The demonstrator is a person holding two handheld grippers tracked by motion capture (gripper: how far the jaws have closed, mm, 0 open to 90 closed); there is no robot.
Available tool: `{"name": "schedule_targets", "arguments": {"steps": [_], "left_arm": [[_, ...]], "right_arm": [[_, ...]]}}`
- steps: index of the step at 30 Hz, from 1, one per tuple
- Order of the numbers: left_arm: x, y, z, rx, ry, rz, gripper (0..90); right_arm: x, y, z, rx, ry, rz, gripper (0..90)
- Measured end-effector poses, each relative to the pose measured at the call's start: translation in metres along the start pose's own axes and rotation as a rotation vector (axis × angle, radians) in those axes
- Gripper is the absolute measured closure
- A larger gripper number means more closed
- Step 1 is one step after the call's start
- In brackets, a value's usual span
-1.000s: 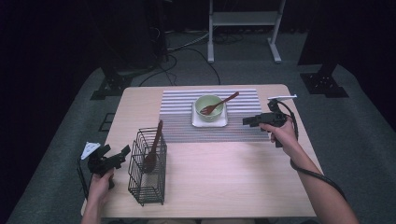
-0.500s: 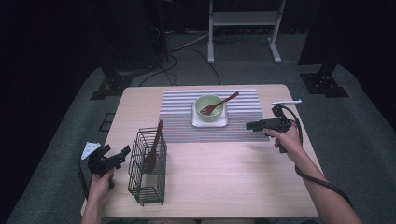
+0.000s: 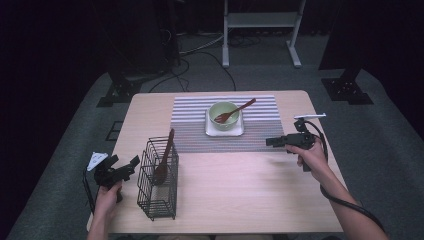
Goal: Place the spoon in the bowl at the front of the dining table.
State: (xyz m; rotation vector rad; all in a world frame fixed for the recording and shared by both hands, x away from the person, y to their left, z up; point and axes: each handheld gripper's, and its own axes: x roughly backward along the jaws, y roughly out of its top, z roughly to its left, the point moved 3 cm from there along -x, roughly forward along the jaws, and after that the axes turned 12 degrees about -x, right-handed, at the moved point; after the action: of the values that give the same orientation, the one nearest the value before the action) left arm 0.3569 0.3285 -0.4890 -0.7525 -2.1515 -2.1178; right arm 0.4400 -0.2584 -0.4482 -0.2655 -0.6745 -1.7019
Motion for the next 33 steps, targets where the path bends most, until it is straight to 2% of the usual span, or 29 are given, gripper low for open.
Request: {"name": "schedule_targets", "arguments": {"steps": [15,33], "left_arm": [[0.000,0.000,0.000,-0.002,-0.001,0.001,0.5],[0.000,0.000,0.000,0.002,-0.003,0.001,0.5]], "right_arm": [[0.002,-0.021,-0.004,0.009,0.015,0.014,33.2],[0.008,-0.043,0.000,0.042,0.033,0.011,33.2]]}}
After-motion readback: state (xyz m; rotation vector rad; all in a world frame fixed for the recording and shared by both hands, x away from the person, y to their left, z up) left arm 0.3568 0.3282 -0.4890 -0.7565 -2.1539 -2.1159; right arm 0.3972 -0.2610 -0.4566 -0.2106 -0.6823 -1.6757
